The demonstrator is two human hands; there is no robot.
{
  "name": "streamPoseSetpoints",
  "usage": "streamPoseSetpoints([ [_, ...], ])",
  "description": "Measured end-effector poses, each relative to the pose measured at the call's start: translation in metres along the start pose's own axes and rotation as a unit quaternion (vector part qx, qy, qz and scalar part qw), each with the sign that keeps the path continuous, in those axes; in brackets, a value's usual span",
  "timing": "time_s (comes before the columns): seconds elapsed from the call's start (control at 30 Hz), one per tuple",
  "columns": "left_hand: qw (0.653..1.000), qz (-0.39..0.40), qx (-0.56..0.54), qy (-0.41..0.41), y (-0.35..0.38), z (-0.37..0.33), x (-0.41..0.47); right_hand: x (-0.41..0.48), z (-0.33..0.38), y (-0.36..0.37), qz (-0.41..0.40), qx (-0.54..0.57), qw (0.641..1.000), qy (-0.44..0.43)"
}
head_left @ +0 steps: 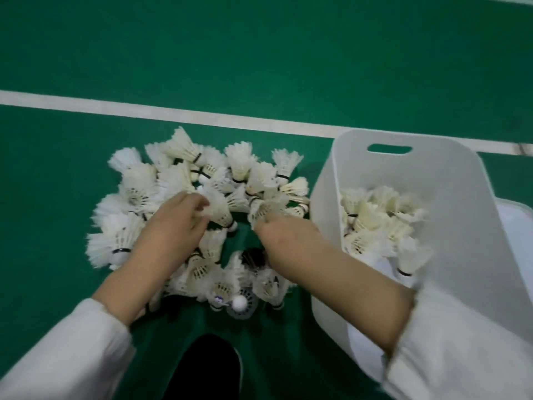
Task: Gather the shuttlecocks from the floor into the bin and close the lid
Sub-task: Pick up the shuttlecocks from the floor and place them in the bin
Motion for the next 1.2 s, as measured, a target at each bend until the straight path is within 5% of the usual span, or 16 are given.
streamPoseSetpoints([
  [0.2,1.000,0.000,0.014,0.001,0.021,0.015,0.032,0.025,-0.020,0.052,0.129,-0.027,0.985,0.115],
  [0.43,0.995,-0.038,-0.093,-0.022,0.010,0.029,0.026,0.020,-0.008,0.025,0.010,-0.031,0.995,0.093],
  [0.63,0.981,-0.072,-0.178,-0.024,-0.029,0.032,0.009,0.018,0.010,-0.009,-0.170,0.092,0.978,0.080],
  [0.93,0.964,-0.123,-0.203,-0.120,-0.058,0.057,-0.017,0.029,0.010,0.014,-0.152,0.191,0.962,0.125],
  [1.2,0.989,0.058,-0.067,-0.118,0.018,0.039,0.013,0.037,0.001,0.020,-0.152,0.223,0.955,0.122],
])
Point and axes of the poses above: each hand's wrist, its own x-axis towards the middle knuckle, its own y-axis out of the palm, z = x × y, the point moved 6 cm from there along x, towards the middle knuckle, and after that the axes turned 4 degrees about -y, right-handed, at the moved point
